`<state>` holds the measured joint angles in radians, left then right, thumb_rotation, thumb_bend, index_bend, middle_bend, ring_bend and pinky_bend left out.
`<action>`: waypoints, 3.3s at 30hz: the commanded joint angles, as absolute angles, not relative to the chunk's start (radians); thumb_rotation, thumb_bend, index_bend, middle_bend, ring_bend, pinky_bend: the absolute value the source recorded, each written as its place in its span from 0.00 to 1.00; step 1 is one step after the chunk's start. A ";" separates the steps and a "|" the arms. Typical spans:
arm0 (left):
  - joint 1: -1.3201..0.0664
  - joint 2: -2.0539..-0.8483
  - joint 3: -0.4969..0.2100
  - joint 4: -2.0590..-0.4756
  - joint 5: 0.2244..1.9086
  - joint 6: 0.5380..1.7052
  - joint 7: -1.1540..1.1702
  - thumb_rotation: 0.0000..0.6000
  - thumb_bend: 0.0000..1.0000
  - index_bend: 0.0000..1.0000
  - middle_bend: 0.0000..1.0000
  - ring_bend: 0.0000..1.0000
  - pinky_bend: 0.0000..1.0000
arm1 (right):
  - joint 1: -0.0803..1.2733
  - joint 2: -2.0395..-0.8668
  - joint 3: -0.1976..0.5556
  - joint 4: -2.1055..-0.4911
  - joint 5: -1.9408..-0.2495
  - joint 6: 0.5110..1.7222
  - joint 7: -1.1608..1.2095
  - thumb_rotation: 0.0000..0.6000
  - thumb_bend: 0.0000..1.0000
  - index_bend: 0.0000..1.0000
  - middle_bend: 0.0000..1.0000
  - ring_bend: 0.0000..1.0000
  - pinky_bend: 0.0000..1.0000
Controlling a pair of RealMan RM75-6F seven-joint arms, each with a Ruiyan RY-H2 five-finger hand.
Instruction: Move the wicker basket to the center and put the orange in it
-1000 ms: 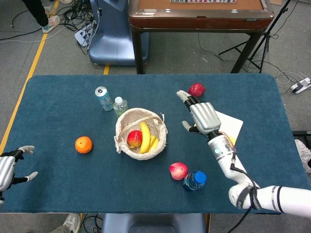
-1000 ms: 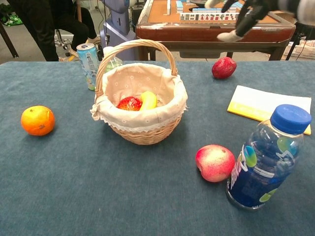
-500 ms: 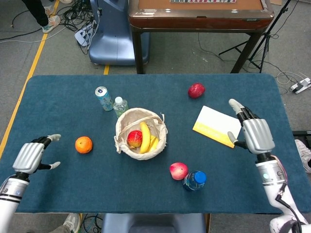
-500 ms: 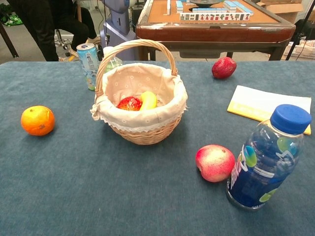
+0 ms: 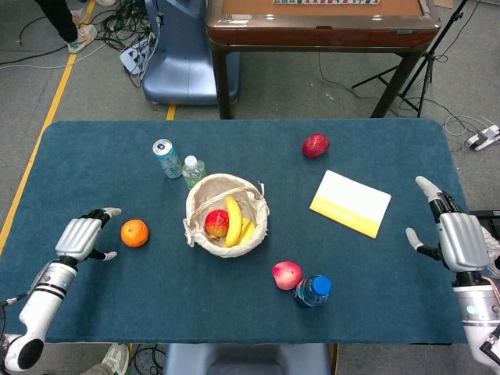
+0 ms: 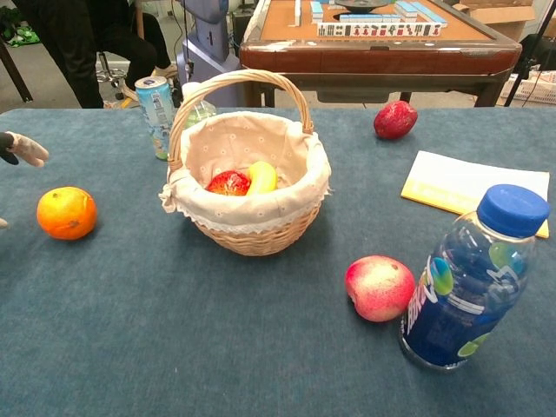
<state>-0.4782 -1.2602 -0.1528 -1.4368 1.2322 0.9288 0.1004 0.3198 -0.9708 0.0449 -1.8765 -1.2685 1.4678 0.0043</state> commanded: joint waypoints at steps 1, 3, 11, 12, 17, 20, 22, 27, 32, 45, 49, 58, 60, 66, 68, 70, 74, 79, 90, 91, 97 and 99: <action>-0.511 -1.307 -0.163 -1.382 1.179 0.890 0.124 1.00 0.07 0.23 0.18 0.18 0.28 | 0.309 -0.970 0.050 -1.869 -1.276 1.459 0.013 1.00 0.33 0.04 0.13 0.14 0.37; -0.523 -1.328 -0.166 -1.361 1.160 0.881 0.133 1.00 0.07 0.25 0.18 0.19 0.28 | 0.303 -0.971 0.054 -1.865 -1.280 1.453 0.018 1.00 0.33 0.03 0.13 0.14 0.37; -0.557 -1.397 -0.163 -1.292 1.110 0.866 0.184 1.00 0.07 0.32 0.24 0.27 0.32 | 0.282 -0.973 0.075 -1.849 -1.285 1.436 0.033 1.00 0.33 0.03 0.13 0.14 0.37; -0.559 -1.404 -0.162 -1.286 1.105 0.864 0.190 1.00 0.07 0.33 0.26 0.29 0.34 | 0.280 -0.973 0.077 -1.847 -1.286 1.434 0.035 1.00 0.33 0.04 0.13 0.14 0.37; -0.558 -1.446 -0.170 -1.255 1.104 0.915 0.193 1.00 0.07 0.44 0.45 0.49 0.47 | 0.267 -0.975 0.089 -1.837 -1.287 1.426 0.048 1.00 0.33 0.04 0.13 0.14 0.37; -0.553 -1.456 -0.169 -1.247 1.113 0.931 0.173 1.00 0.07 0.49 0.53 0.56 0.58 | 0.260 -0.976 0.096 -1.830 -1.285 1.421 0.056 1.00 0.33 0.04 0.13 0.14 0.37; -0.549 -1.454 -0.165 -1.247 1.127 0.941 0.161 1.00 0.07 0.50 0.55 0.57 0.61 | 0.256 -0.977 0.101 -1.827 -1.284 1.416 0.063 1.00 0.33 0.04 0.13 0.14 0.37; -0.529 -1.419 -0.162 -1.283 1.186 0.999 0.106 1.00 0.07 0.52 0.57 0.57 0.61 | 0.249 -0.978 0.110 -1.824 -1.290 1.409 0.068 1.00 0.33 0.03 0.13 0.14 0.37; -0.519 -1.376 -0.160 -1.324 1.224 1.026 0.071 1.00 0.07 0.52 0.57 0.57 0.62 | 0.245 -0.982 0.117 -1.822 -1.295 1.399 0.068 1.00 0.33 0.04 0.13 0.14 0.37; -0.562 -1.356 -0.239 -1.338 1.238 1.054 -0.033 1.00 0.07 0.51 0.57 0.56 0.62 | 0.227 -0.979 0.130 -1.837 -1.315 1.400 0.059 1.00 0.33 0.03 0.13 0.14 0.37; -0.587 -1.370 -0.275 -1.334 1.208 1.033 -0.078 1.00 0.07 0.51 0.57 0.56 0.62 | 0.219 -0.976 0.133 -1.839 -1.316 1.401 0.058 1.00 0.33 0.03 0.13 0.14 0.37; -0.631 -1.366 -0.333 -1.404 1.144 0.968 -0.166 1.00 0.07 0.49 0.58 0.55 0.62 | 0.208 -0.974 0.139 -1.838 -1.322 1.401 0.059 1.00 0.33 0.03 0.13 0.14 0.37; -0.641 -1.360 -0.342 -1.427 1.128 0.946 -0.184 1.00 0.07 0.49 0.58 0.55 0.62 | 0.207 -0.975 0.141 -1.838 -1.322 1.400 0.059 1.00 0.33 0.03 0.13 0.14 0.37; -0.671 -1.360 -0.356 -1.461 1.085 0.883 -0.223 1.00 0.07 0.48 0.58 0.55 0.62 | 0.205 -0.978 0.144 -1.836 -1.320 1.393 0.055 1.00 0.33 0.03 0.13 0.14 0.37; -0.682 -1.366 -0.360 -1.460 1.073 0.871 -0.225 1.00 0.07 0.48 0.58 0.55 0.62 | 0.204 -0.979 0.146 -1.835 -1.319 1.391 0.055 1.00 0.33 0.03 0.13 0.14 0.37; -0.696 -1.371 -0.364 -1.459 1.061 0.852 -0.230 1.00 0.07 0.47 0.58 0.54 0.62 | 0.203 -0.979 0.147 -1.834 -1.319 1.390 0.053 1.00 0.33 0.03 0.13 0.14 0.37; -0.719 -1.378 -0.369 -1.455 1.041 0.816 -0.246 1.00 0.07 0.47 0.58 0.54 0.62 | 0.200 -0.979 0.149 -1.833 -1.317 1.390 0.053 1.00 0.33 0.03 0.13 0.14 0.37; -0.740 -1.391 -0.373 -1.441 1.029 0.788 -0.267 1.00 0.07 0.45 0.58 0.54 0.62 | 0.197 -0.980 0.151 -1.830 -1.313 1.385 0.053 1.00 0.33 0.03 0.13 0.14 0.37; -0.743 -1.383 -0.371 -1.445 1.077 0.766 -0.361 1.00 0.07 0.35 0.56 0.54 0.62 | 0.195 -0.986 0.158 -1.819 -1.308 1.377 0.057 1.00 0.33 0.03 0.13 0.14 0.37; -0.742 -1.382 -0.371 -1.444 1.078 0.766 -0.367 1.00 0.07 0.34 0.56 0.54 0.62 | 0.195 -0.986 0.159 -1.818 -1.308 1.377 0.057 1.00 0.33 0.04 0.13 0.14 0.37; -0.735 -1.367 -0.369 -1.436 1.075 0.779 -0.378 1.00 0.07 0.31 0.54 0.53 0.62 | 0.194 -0.987 0.162 -1.817 -1.308 1.375 0.057 1.00 0.33 0.03 0.13 0.14 0.37; -0.727 -1.357 -0.366 -1.436 1.072 0.787 -0.376 1.00 0.07 0.31 0.54 0.53 0.62 | 0.194 -0.987 0.163 -1.817 -1.310 1.374 0.058 1.00 0.33 0.04 0.13 0.14 0.37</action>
